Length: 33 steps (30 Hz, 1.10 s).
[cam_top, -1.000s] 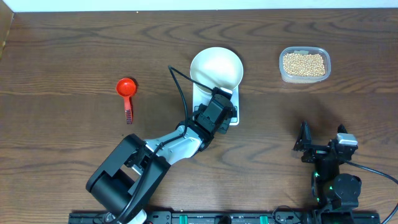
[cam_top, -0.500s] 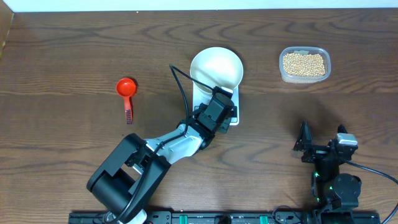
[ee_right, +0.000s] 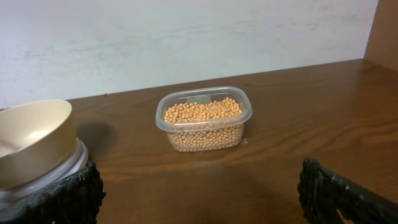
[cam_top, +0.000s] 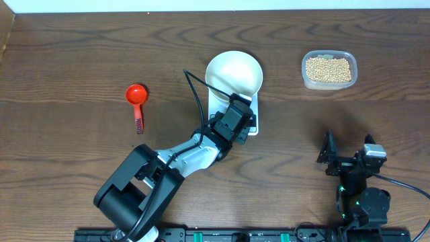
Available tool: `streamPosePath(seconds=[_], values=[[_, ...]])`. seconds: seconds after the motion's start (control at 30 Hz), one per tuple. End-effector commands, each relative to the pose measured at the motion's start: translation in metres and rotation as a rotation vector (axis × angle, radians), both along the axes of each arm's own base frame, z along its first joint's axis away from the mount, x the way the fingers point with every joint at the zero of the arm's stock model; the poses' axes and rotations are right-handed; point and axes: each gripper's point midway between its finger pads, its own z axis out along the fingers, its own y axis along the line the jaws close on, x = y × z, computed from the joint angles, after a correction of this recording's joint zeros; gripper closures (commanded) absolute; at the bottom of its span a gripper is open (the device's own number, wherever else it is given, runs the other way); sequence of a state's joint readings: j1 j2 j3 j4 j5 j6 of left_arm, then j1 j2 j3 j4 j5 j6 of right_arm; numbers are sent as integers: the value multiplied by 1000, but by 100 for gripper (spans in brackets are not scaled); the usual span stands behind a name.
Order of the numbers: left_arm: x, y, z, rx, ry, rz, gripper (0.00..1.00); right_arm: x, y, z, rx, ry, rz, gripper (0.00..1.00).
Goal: Scoop item into bowl and weigh 50g on scale
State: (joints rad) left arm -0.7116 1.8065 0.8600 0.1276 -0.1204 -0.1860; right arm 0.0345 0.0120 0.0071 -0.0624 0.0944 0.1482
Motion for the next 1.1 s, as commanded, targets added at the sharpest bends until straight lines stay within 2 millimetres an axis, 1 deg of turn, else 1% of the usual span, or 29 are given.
streamPosePath(seconds=[0.0,0.37,0.8,0.97,1.07], values=[[-26,16,-42,66,130,-10,93,0,1,0,-8,-2,4,1],[-33,19,-46,89,155,-13,93,0,1,0,-8,-2,4,1],[-34,24,-50,111,164,-2,93,0,1,0,-8,-2,4,1],[-37,26,-55,120,177,0,93,0,1,0,-8,-2,4,1],[-39,28,-64,132,196,6,93,0,1,0,-8,-2,4,1]])
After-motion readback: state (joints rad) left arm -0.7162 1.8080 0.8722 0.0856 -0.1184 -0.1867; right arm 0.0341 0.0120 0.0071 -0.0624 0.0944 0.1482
